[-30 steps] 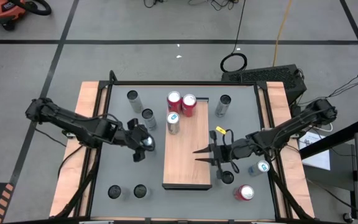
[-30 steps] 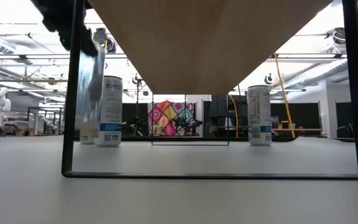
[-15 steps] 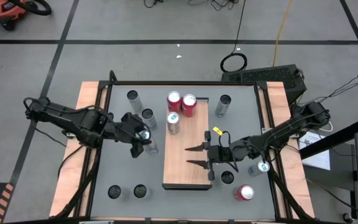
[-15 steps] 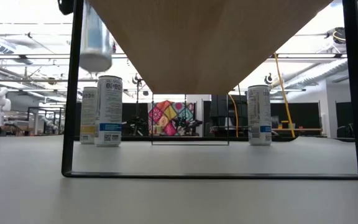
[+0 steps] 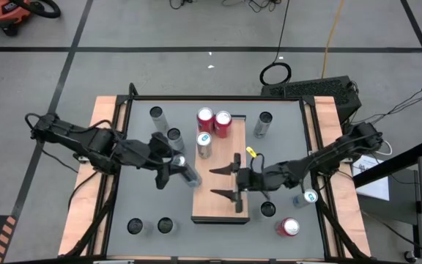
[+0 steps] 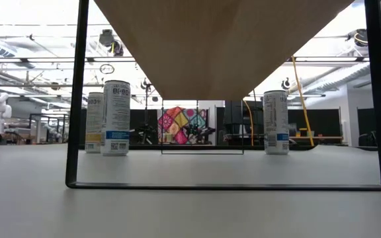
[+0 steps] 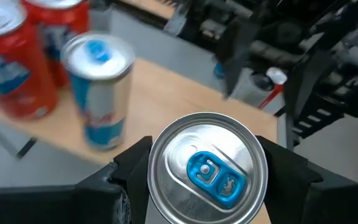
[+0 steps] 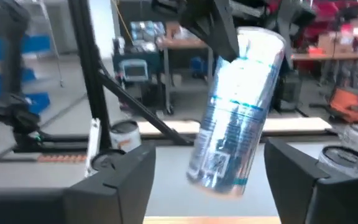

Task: Place canned beverage on shelf
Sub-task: Put the left blue soda can on the shelf aligned with the other orange soda can

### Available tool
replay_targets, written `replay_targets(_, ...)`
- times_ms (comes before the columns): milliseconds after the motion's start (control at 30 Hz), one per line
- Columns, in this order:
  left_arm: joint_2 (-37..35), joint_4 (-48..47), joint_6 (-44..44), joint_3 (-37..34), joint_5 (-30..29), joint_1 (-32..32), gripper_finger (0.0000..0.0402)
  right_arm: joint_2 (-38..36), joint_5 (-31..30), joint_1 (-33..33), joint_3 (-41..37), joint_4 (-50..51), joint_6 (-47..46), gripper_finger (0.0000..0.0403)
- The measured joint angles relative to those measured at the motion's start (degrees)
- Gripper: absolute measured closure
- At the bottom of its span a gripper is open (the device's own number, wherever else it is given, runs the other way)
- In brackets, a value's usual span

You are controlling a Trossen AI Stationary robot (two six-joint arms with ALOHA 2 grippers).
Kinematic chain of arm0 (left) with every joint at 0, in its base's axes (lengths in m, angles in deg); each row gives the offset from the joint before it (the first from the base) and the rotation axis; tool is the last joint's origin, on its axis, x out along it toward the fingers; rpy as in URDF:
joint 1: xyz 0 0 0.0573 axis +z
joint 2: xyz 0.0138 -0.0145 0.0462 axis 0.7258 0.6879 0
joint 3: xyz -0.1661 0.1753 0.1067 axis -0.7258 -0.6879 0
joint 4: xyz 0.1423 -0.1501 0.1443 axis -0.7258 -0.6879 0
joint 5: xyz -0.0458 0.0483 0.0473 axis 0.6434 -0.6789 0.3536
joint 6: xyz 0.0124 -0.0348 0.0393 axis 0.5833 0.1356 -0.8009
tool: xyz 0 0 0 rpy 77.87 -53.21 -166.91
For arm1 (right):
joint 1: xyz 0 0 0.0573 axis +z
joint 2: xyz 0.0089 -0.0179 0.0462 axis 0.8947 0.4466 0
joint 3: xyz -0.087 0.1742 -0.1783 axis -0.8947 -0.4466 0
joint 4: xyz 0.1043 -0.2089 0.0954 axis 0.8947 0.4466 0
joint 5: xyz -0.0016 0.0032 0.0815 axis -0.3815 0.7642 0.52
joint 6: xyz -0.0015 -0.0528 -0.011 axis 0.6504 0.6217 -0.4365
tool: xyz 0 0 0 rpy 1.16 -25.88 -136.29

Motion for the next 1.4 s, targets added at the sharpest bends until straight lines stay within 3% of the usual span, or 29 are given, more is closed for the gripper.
replay_targets(100, 1.00, 2.05, -1.69, 0.00, -0.45, -0.51, 0.0180, 2.19, -2.74, -0.77, 5.36, 6.79, -0.80, 0.0146)
replay_targets(333, 4.39, 4.87, -4.56, -0.04, -1.49, -1.15, 0.0180, 5.92, -2.52, -2.38, 14.39, 15.67, -0.65, 0.0122)
replay_targets(667, 7.32, 10.68, -9.18, -0.07, -3.00, -2.75, 0.0180, 7.95, -2.11, -3.87, 17.10, 20.51, -0.98, 0.0123)
replay_targets(833, 7.30, 10.65, -9.31, -0.07, -3.36, -2.77, 0.0179, 7.95, -0.39, -4.20, 17.11, 21.06, -0.72, 0.0147)
replay_targets(1167, 7.26, 10.53, -10.94, -0.08, -3.92, -2.90, 0.0145, 7.95, 0.89, -4.80, 17.11, 21.65, 1.55, 0.0240)
replay_targets(1400, 7.21, 11.46, -13.82, -0.46, -3.41, -4.31, 0.0142, 7.95, 5.08, -4.78, 17.09, 22.07, 2.50, 0.0248)
